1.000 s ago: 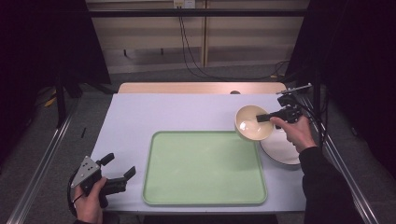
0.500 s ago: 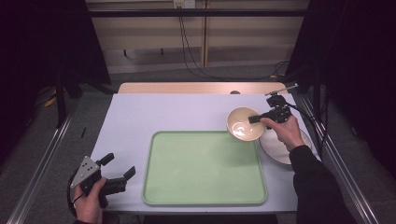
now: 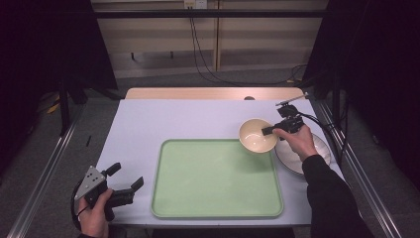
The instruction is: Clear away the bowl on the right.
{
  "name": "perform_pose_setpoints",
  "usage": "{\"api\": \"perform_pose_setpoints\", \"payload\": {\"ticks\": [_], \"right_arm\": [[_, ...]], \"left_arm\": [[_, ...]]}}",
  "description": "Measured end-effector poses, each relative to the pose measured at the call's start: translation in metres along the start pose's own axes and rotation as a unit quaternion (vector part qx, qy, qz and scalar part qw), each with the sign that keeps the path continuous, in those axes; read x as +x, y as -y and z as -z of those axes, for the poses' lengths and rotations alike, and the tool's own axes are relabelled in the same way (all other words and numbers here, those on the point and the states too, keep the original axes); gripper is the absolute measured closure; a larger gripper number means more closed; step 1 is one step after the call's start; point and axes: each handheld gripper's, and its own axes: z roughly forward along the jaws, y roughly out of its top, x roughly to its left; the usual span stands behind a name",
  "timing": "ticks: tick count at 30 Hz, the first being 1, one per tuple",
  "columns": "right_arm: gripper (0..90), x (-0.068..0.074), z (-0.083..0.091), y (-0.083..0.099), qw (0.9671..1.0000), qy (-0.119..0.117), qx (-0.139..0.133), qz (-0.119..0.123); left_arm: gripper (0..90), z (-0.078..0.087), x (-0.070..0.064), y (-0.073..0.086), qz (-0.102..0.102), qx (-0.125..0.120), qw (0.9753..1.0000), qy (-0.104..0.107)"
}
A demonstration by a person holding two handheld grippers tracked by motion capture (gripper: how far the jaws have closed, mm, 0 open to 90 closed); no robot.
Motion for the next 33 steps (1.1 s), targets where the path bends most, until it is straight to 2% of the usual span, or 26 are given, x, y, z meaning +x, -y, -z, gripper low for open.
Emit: {"api": "perform_pose_setpoints", "payload": {"ticks": [4,10,14,18,19,20,25,26,30,33], "right_arm": [[83.6,-0.003,-0.005,0.004,0.9999,0.006,0.013,-0.007],[83.5,-0.006,-0.013,0.008,0.9995,0.01,0.028,-0.004],[83.5,-0.004,-0.018,0.01,0.9992,0.012,0.038,-0.006],[83.8,-0.004,-0.022,0.011,0.9993,0.007,0.037,-0.004],[83.9,-0.003,-0.021,0.011,0.999,0.01,0.041,-0.011],[84.1,-0.004,-0.022,0.012,0.9992,0.013,0.038,-0.001],[84.3,-0.007,-0.024,0.015,0.9989,0.016,0.043,-0.013],[84.3,-0.007,-0.025,0.015,0.9993,0.014,0.035,-0.006],[84.3,-0.008,-0.024,0.017,0.9992,0.015,0.037,-0.005],[84.2,-0.008,-0.025,0.017,0.9993,0.014,0.032,-0.009]], "left_arm": [[0.6,0.0,0.0,0.0,0.001,0.0,1.0,0.0],[0.6,0.0,0.0,0.0,0.0,0.0,1.0,0.001],[0.6,0.0,0.0,0.0,-0.004,0.002,1.0,0.001],[0.6,0.0,0.0,0.0,-0.001,0.001,1.0,0.001],[0.6,0.0,0.0,0.0,-0.001,0.001,1.0,0.001],[0.6,0.0,-0.001,0.0,0.004,-0.003,1.0,0.0],[0.6,0.0,-0.001,0.0,0.005,-0.004,1.0,-0.001],[0.6,0.0,0.0,0.0,-0.001,0.0,1.0,0.0],[0.6,0.0,-0.001,0.0,0.004,-0.003,1.0,0.0],[0.6,0.0,0.0,0.0,-0.002,0.002,1.0,0.001]]}}
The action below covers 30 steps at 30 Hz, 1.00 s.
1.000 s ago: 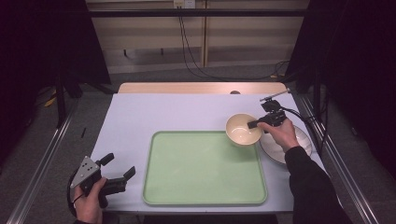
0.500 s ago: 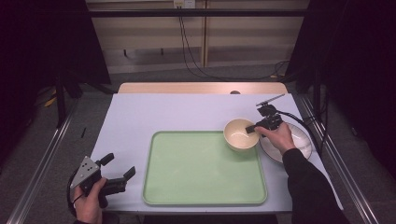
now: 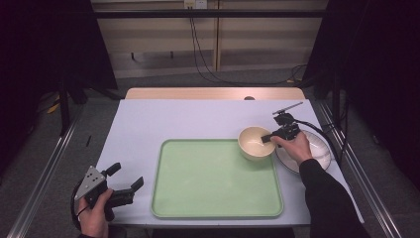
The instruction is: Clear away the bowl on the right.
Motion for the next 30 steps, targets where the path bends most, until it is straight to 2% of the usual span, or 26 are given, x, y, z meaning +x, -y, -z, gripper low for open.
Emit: {"api": "perform_pose_setpoints", "payload": {"ticks": [3,7,9,15,16,17,18,20,22,29,30], "right_arm": [[84.1,0.0001,-0.0006,0.0012,1.0,-0.002,-0.008,-0.001],[83.8,-0.0001,-0.001,0.0026,0.9998,0.0,-0.016,0.01],[83.7,0.0004,-0.0006,0.0026,0.9999,0.001,-0.012,0.007],[76.0,0.0012,-0.0005,0.0032,0.9994,-0.005,-0.029,0.019],[69.4,0.0016,-0.0008,0.0035,0.9991,-0.002,-0.034,0.025],[69.4,0.0016,-0.0008,0.0035,0.9991,-0.002,-0.034,0.025],[62.7,0.0026,-0.0004,0.0043,0.999,0.0,-0.031,0.032],[57.8,0.0025,0.0003,0.0041,0.9986,0.003,-0.041,0.032],[49.9,0.0026,0.001,0.0039,0.9973,0.001,-0.057,0.046],[27.0,0.0024,0.0034,0.0036,0.995,-0.009,-0.086,0.05],[21.0,0.0017,0.0035,0.0035,0.9947,-0.008,-0.089,0.05]], "left_arm": [[0.7,-0.0005,-0.0008,0.0,0.006,-0.005,1.0,-0.001],[0.7,-0.0004,-0.0005,0.0001,0.006,-0.005,1.0,0.0],[0.7,-0.0003,-0.0004,0.0001,0.005,-0.005,1.0,-0.003],[0.7,-0.0001,-0.0004,0.0001,0.005,-0.004,1.0,-0.002],[0.7,-0.0005,-0.0007,0.0001,0.006,-0.005,1.0,-0.002],[0.7,-0.0005,-0.0007,0.0001,0.006,-0.005,1.0,-0.002],[0.7,-0.0005,-0.0007,0.0001,0.006,-0.005,1.0,-0.002],[0.7,-0.0005,-0.0004,0.0001,0.006,-0.004,1.0,-0.002],[0.7,-0.0003,-0.0001,0.0001,0.005,-0.005,1.0,-0.003],[0.7,-0.0001,-0.0004,0.0,0.005,-0.006,1.0,-0.003],[0.7,0.0002,0.0001,-0.0001,0.002,-0.004,1.0,-0.003]]}}
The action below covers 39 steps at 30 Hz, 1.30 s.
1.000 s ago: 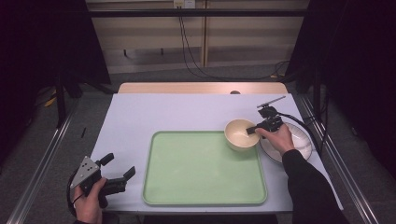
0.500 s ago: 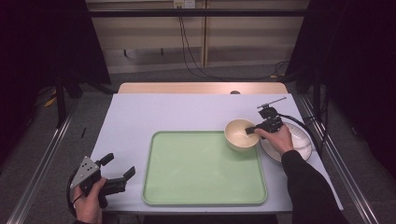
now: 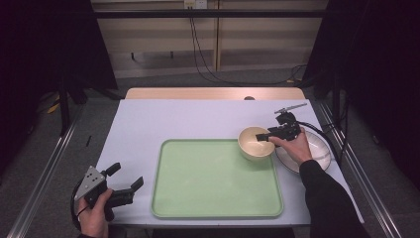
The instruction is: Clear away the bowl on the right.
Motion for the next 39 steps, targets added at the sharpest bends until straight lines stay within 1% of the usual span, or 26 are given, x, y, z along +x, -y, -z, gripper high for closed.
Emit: {"api": "perform_pose_setpoints", "payload": {"ticks": [2,3,4,5,6,7,8,9,10,11,12,13,14,15,19,20,22,25,26,27,28,31,32,35,38,39], "right_arm": [[14.6,0.0,0.001,-0.001,1.0,0.005,0.0,-0.008],[9.2,0.0,0.0,-0.001,0.9999,0.003,-0.006,-0.007],[3.1,0.0,-0.001,-0.001,1.0,-0.001,-0.003,-0.002],[2.6,-0.001,-0.001,-0.001,0.9999,-0.011,0.001,0.007],[4.8,-0.001,0.0,-0.001,0.9999,-0.006,-0.007,0.006],[4.8,-0.001,0.0,-0.001,0.9999,-0.006,-0.007,0.006],[4.0,-0.001,0.002,-0.001,0.9998,-0.004,-0.017,0.007],[3.1,0.0,0.003,-0.001,0.9998,-0.009,-0.019,0.006],[2.9,0.0,0.003,-0.001,0.9997,-0.009,-0.022,0.01],[3.3,0.0,0.004,-0.001,0.9997,-0.008,-0.024,0.007],[4.1,0.0,0.006,-0.001,0.9995,-0.002,-0.032,0.006],[4.1,0.0,0.006,-0.001,0.9995,-0.002,-0.032,0.006],[3.2,0.002,0.009,0.001,0.9984,0.02,-0.05,0.017],[3.1,0.002,0.01,0.001,0.9978,0.028,-0.055,0.024],[3.6,0.002,0.012,0.003,0.9964,0.043,-0.061,0.041],[4.5,0.002,0.014,0.004,0.9966,0.044,-0.058,0.037],[4.6,0.004,0.016,0.007,0.9952,0.047,-0.071,0.048],[4.6,0.004,0.02,0.009,0.9951,0.045,-0.076,0.046],[4.4,0.003,0.024,0.011,0.9939,0.038,-0.095,0.042],[3.9,0.002,0.026,0.012,0.9936,0.038,-0.099,0.04],[3.9,0.002,0.028,0.013,0.9932,0.042,-0.1,0.041],[3.9,0.001,0.03,0.015,0.9923,0.045,-0.107,0.044],[3.9,0.002,0.031,0.017,0.9909,0.056,-0.113,0.048],[3.9,0.001,0.034,0.022,0.9892,0.066,-0.12,0.052],[3.9,0.0,0.04,0.026,0.988,0.066,-0.129,0.054],[3.5,0.0,0.043,0.027,0.9877,0.063,-0.131,0.057]], "left_arm": [[0.7,0.0,-0.001,0.0,0.003,-0.002,1.0,0.0],[0.7,0.0,-0.001,0.0,0.003,-0.002,1.0,0.0],[0.7,0.0,0.0,0.0,-0.001,0.0,1.0,0.001],[0.7,0.0,0.0,0.0,0.0,0.0,1.0,0.001],[0.7,0.0,0.0,0.0,0.003,-0.003,1.0,0.0],[0.7,0.0,0.0,0.0,0.003,-0.003,1.0,0.0],[0.7,0.0,0.0,0.0,0.0,0.0,1.0,0.0],[0.7,0.0,0.0,0.0,0.0,0.0,1.0,0.0],[0.7,0.0,0.0,0.0,-0.001,-0.002,1.0,0.0],[0.7,0.0,0.0,0.0,-0.001,-0.001,1.0,0.0],[0.7,0.0,0.0,0.0,-0.001,-0.001,1.0,0.0],[0.7,0.0,0.0,0.0,-0.001,-0.001,1.0,0.0],[0.7,0.0,0.0,0.0,0.0,-0.002,1.0,0.0],[0.7,0.0,0.0,0.0,0.0,-0.003,1.0,0.003],[0.7,0.0,0.0,0.0,0.0,-0.002,1.0,-0.001],[0.7,0.0,0.0,0.0,0.001,-0.003,1.0,-0.001],[0.7,0.0,0.0,0.0,0.0,-0.002,1.0,-0.002],[0.7,0.0,0.0,0.0,0.001,-0.003,1.0,0.0],[0.7,0.0,0.0,0.0,0.002,-0.003,1.0,-0.001],[0.7,0.001,0.0,0.0,0.002,-0.003,1.0,0.0],[0.7,0.0,0.0,0.0,0.002,-0.003,1.0,0.0],[0.7,0.0,0.0,0.0,0.002,-0.003,1.0,0.0],[0.7,0.0,0.0,0.0,0.002,-0.004,1.0,0.002],[0.7,0.001,0.0,0.0,0.002,-0.003,1.0,-0.001],[0.7,0.001,0.001,0.0,0.0,-0.002,1.0,0.001],[0.7,0.0,0.001,0.0,0.003,-0.004,1.0,0.001]]}}
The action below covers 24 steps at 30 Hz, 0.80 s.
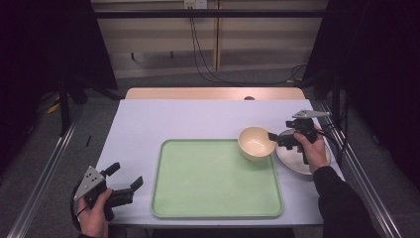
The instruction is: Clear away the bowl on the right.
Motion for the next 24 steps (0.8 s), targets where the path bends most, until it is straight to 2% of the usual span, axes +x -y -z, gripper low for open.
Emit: {"api": "perform_pose_setpoints", "payload": {"ticks": [2,4,10,17,24], "right_arm": [[2.9,-0.001,0.004,0.0,0.9998,-0.016,0.008,-0.001],[2.2,-0.002,0.007,0.001,1.0,-0.002,0.009,-0.004],[1.6,-0.003,0.016,0.005,0.9999,-0.014,0.005,-0.006],[2.1,0.001,0.026,0.011,0.9999,0.006,-0.012,-0.003],[2.1,0.01,0.035,0.018,0.9998,-0.001,-0.022,0.004]], "left_arm": [[0.7,0.0,0.0,0.0,-0.003,0.002,1.0,0.0],[0.7,0.0,0.0,0.0,-0.001,0.001,1.0,0.0],[0.7,0.0,0.0,0.0,0.0,0.0,1.0,0.0],[0.7,0.0,0.0,0.0,0.001,0.0,1.0,-0.001],[0.7,0.0,0.0,0.0,0.0,0.001,1.0,-0.001]]}}
